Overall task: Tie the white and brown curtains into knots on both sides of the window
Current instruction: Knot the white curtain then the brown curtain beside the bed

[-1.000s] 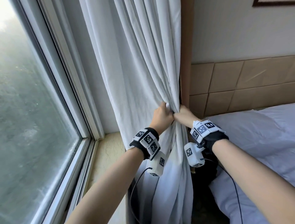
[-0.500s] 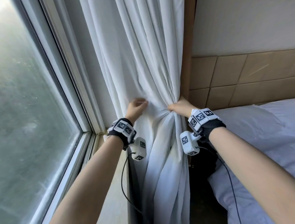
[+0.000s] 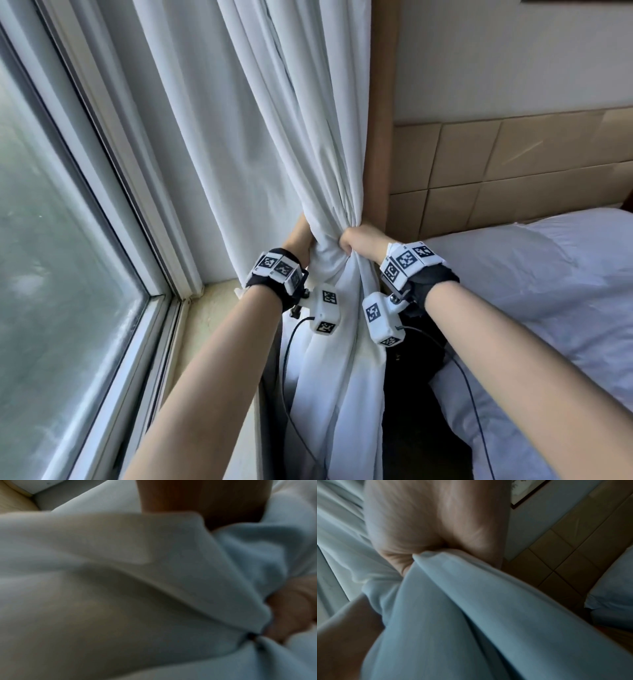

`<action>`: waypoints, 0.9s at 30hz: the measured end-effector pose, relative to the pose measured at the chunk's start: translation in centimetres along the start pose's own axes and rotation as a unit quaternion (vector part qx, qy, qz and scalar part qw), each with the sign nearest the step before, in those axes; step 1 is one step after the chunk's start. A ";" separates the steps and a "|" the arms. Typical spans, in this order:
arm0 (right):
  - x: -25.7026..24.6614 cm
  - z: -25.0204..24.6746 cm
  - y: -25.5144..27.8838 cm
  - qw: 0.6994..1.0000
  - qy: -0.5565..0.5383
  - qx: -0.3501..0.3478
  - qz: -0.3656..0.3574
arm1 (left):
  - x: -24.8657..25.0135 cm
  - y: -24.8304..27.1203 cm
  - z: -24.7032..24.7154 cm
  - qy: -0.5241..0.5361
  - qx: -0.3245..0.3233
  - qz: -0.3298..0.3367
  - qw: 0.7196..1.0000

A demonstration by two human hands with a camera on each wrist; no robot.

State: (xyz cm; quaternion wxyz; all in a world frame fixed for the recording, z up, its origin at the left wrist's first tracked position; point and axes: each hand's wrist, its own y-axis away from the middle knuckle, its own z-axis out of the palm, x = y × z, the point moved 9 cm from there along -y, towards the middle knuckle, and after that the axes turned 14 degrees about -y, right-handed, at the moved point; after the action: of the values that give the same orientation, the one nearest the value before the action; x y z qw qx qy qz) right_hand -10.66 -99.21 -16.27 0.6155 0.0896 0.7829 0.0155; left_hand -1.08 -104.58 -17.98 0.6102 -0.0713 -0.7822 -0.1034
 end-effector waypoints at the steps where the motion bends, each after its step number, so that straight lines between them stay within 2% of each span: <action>1: -0.1 -0.2 0.0 1.000 -0.001 0.005 -0.003 | 0.1 -0.1 -0.1 -0.003 0.007 0.006 1.000; 5: 0.1 -0.8 -0.3 1.000 -0.010 0.020 0.001 | 1.3 0.8 -1.3 0.015 0.051 0.057 0.997; 10: 0.5 -1.1 -0.2 0.999 -0.027 0.032 -0.021 | -0.4 1.2 -6.4 0.025 0.232 0.068 0.970; 12: 0.5 -1.7 -0.5 0.997 -0.042 0.051 -0.045 | -1.2 2.0 -8.5 0.005 0.300 0.073 0.951; 14: 1.0 -2.4 -0.8 0.994 -0.043 0.081 -0.063 | -1.5 3.2 -9.9 -0.049 0.364 0.106 0.924; 18: 1.6 -2.9 -0.8 0.983 0.046 0.164 -0.074 | -0.3 7.3 -8.8 -0.143 0.430 0.243 0.858; 20: 1.3 -2.4 -0.4 0.978 0.081 0.177 -0.079 | 0.0 8.5 -8.1 -0.154 0.436 0.272 0.844; 22: 1.3 -2.1 -0.2 0.974 0.115 0.177 -0.082 | 0.5 9.0 -7.2 -0.132 0.401 0.281 0.862; 25: 1.1 -1.8 0.1 0.972 0.148 0.166 -0.081 | 2.6 8.6 -3.0 -0.208 0.270 0.312 0.887; 27: 1.3 -1.0 0.2 0.977 0.146 0.136 -0.074 | 3.2 8.2 -0.7 -0.256 0.192 0.306 0.897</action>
State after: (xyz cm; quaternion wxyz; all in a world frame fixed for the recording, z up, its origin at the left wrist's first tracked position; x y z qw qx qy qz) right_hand -11.92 -98.75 -17.29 0.4761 0.1108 0.8635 -0.1241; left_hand 0.73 -96.87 -14.10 0.3925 -0.2128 -0.8555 0.2621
